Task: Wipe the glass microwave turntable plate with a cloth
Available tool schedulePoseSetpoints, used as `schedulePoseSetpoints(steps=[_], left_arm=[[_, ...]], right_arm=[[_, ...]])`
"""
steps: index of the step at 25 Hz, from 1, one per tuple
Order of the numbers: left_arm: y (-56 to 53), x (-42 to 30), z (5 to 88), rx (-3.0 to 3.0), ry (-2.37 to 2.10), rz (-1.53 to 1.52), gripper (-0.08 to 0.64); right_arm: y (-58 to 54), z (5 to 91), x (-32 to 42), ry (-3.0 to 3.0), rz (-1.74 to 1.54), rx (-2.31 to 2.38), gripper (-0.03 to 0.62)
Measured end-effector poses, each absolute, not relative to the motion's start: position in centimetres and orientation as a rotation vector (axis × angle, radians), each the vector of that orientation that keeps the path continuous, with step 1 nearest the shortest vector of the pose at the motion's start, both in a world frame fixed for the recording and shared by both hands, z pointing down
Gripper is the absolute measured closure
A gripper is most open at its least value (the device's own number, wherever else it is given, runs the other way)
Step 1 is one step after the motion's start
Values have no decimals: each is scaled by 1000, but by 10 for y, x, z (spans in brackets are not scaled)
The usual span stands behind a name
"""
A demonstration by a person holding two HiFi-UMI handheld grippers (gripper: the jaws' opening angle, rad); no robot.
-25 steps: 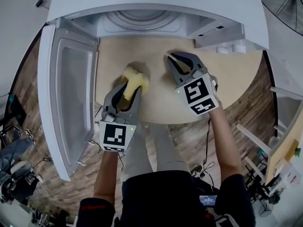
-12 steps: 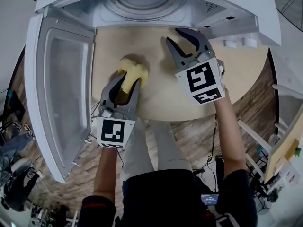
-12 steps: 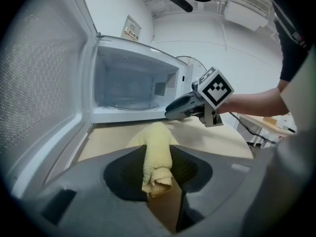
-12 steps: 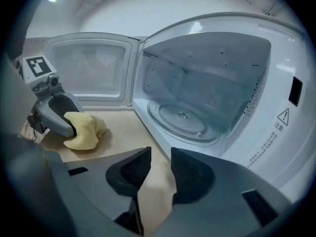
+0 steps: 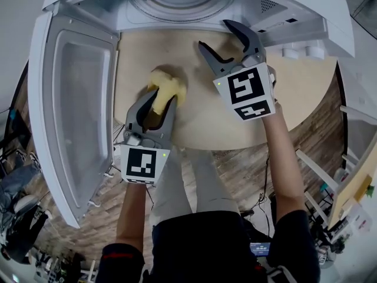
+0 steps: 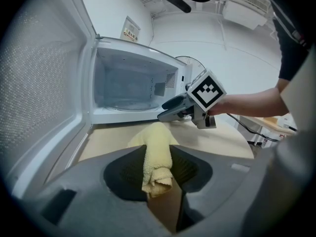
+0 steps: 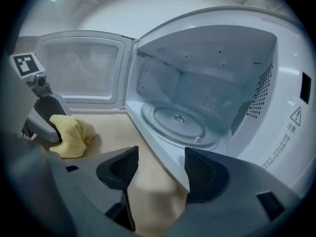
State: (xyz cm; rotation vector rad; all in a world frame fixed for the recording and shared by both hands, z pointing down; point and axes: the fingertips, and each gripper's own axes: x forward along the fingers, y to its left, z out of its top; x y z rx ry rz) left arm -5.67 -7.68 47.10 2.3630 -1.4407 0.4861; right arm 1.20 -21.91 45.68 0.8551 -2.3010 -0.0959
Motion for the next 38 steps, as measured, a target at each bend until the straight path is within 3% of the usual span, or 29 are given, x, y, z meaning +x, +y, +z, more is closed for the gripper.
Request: schedulePoseSetpoints(steps=[38], left_arm=[[-124, -77, 436, 2363, -1568, 338, 437]], right_arm=[[-230, 475, -1, -2185, -409, 848, 318]])
